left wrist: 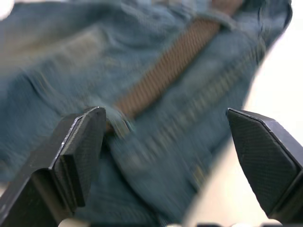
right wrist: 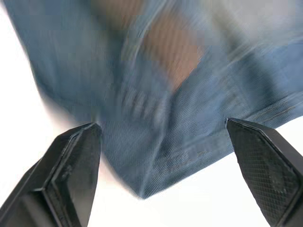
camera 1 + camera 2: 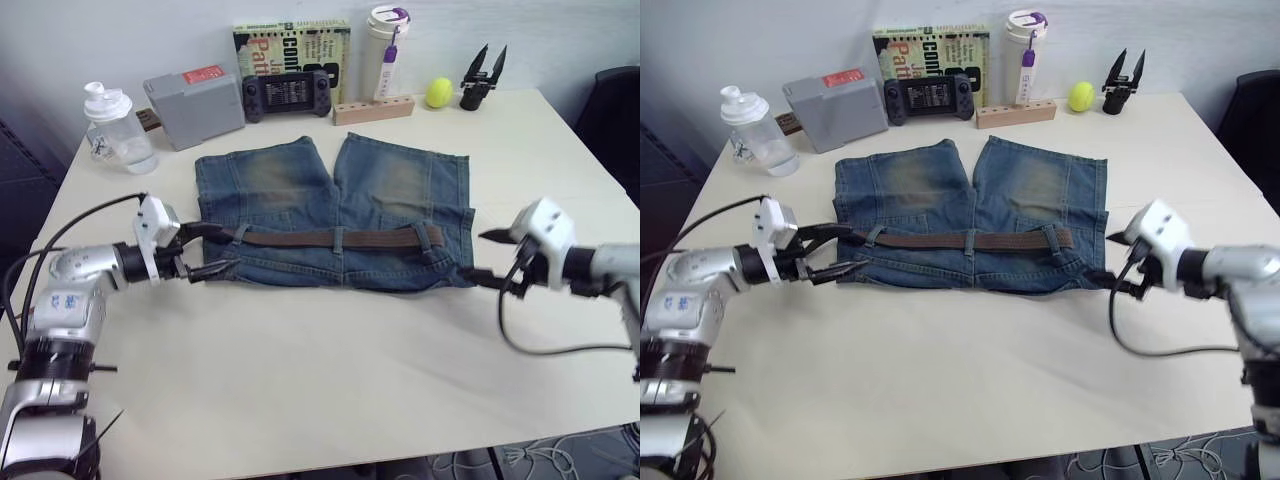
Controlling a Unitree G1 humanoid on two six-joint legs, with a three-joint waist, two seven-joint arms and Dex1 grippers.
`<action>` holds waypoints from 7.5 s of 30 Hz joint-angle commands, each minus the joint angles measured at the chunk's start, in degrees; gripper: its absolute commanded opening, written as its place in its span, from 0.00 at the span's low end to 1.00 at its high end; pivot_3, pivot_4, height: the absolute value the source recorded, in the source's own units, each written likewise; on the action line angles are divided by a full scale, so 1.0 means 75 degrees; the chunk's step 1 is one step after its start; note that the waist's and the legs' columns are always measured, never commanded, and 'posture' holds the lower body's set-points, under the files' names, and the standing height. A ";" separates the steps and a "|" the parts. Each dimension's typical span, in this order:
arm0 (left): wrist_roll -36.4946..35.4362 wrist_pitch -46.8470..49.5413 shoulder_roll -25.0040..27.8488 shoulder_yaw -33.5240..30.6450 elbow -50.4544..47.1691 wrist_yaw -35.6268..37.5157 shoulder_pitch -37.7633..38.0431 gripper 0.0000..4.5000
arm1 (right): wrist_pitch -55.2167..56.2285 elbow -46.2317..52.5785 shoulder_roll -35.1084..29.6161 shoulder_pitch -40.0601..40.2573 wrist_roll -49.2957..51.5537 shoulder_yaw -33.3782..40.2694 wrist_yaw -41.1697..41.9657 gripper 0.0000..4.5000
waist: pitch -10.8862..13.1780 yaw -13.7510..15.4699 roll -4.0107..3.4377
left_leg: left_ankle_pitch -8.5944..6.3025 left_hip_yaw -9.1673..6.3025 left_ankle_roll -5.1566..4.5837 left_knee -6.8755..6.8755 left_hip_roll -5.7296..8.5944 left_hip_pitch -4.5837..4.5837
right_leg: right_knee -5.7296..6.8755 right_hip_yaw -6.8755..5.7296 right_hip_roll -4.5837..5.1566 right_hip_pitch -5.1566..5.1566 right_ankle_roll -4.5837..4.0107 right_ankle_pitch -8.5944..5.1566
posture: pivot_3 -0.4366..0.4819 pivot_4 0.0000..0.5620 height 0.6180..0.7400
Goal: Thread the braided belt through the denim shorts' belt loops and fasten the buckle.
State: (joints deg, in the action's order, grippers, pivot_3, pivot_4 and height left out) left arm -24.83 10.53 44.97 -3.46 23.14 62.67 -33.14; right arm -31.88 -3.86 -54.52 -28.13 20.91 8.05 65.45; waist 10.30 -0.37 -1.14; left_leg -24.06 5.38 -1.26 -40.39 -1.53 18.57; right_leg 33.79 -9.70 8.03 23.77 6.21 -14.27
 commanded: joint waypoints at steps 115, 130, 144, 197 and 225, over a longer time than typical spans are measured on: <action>-0.1115 0.1989 -0.0424 0.0777 0.1177 0.1431 -0.1196 0.99 | 0.8801 -0.0146 0.0695 0.2952 -0.4133 -0.1190 -0.3094 0.10 | -0.0033 -0.0010 0.0001 | -0.0016 0.0038 0.0025 -0.0076 -0.0029 0.0008 | 0.0038 -0.0008 -0.0036 -0.0008 -0.0010 -0.0008 | 0.48 0.27 0.85; 0.0490 0.0741 -0.0937 0.0754 0.3046 0.2196 -0.1983 0.30 | 0.8463 0.0004 0.0792 0.2896 -0.3911 -0.1221 -0.3105 0.10 | -0.0019 0.0006 0.0024 | -0.0015 0.0042 0.0028 -0.0081 -0.0033 0.0011 | 0.0039 -0.0001 -0.0039 -0.0004 -0.0011 -0.0008 | 0.48 0.27 0.85; 0.0841 -0.3762 -0.1006 -0.1034 -0.0715 0.0941 0.0927 0.03 | 0.9583 -0.0139 0.0563 0.2913 -0.3658 -0.0934 -0.3228 0.10 | -0.0016 -0.0017 0.0027 | -0.0015 0.0001 0.0027 -0.0082 -0.0038 0.0039 | 0.0040 0.0005 -0.0028 0.0026 -0.0011 -0.0008 | 0.48 0.27 0.85; -0.1024 0.1257 0.0152 0.0358 -0.1603 -0.1346 0.1170 0.84 | -0.0019 -0.0184 0.1079 -0.0421 -0.0087 -0.1738 -0.2290 0.99 | 0.0006 0.0042 -0.0069 | -0.0038 0.0043 -0.0007 -0.0104 0.0000 0.0046 | 0.0048 0.0013 -0.0002 0.0025 -0.0004 -0.0001 | 0.48 0.27 0.85; 0.4748 -0.3130 -0.1977 0.2682 0.5115 -0.3438 -0.1894 0.00 | 0.2148 -0.6611 0.3266 -0.3216 -0.3164 -0.2607 -0.4791 0.03 | -0.0313 0.0165 -0.0027 | -0.0009 -0.0027 -0.0004 -0.0073 0.0007 -0.0182 | 0.0084 0.0048 0.0069 -0.0173 -0.0007 -0.0005 | 0.48 0.27 0.85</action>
State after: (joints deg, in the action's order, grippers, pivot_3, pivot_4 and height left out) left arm 6.17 -13.75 30.40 14.46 55.12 39.80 -48.58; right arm -15.61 -49.86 -29.20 -52.59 -0.63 -12.67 31.62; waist 7.96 0.87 -1.34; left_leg -24.12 5.17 -1.30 -40.94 -1.48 17.21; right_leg 34.42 -9.34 8.55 22.47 6.17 -14.30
